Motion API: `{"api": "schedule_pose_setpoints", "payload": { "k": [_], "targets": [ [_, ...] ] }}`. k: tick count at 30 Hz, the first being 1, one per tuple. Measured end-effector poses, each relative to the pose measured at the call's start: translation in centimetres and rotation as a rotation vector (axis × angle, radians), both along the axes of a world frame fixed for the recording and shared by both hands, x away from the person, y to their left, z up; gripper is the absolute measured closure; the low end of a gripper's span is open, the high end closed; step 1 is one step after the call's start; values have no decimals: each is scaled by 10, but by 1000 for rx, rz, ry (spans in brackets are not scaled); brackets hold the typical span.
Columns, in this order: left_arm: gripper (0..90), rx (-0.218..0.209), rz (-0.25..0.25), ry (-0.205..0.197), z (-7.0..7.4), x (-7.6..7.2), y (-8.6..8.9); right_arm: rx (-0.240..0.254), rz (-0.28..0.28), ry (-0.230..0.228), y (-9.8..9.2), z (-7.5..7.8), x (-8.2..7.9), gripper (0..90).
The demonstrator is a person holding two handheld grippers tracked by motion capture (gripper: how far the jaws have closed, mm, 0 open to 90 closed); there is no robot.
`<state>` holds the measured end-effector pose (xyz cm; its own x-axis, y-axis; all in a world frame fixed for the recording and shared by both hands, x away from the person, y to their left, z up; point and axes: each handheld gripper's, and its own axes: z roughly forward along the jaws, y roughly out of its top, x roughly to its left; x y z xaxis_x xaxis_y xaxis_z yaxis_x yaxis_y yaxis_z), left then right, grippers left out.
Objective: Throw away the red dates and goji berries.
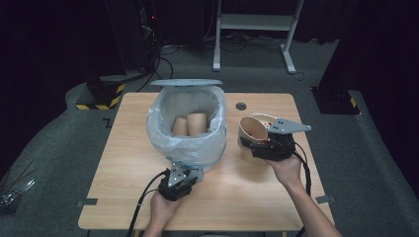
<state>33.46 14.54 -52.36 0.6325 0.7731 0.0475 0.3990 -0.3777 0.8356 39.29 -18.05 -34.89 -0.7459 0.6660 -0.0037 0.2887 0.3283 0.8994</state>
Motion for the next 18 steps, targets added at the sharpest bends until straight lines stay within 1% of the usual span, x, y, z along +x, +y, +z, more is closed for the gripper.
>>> {"api": "schedule_pose_setpoints", "payload": {
  "k": [6,7,13,18],
  "targets": [
    [602,0,0,1,0,0,0,2,7,2,4,5,2,380],
    [601,-9,-2,8,0,0,-1,0,11,-2,6,7,2,379],
    [597,-1,-4,5,0,-1,-1,-2,23,-5,9,11,5,379],
    [595,-7,-4,6,0,0,-1,12,34,-4,11,19,6,378]
  ]
}}
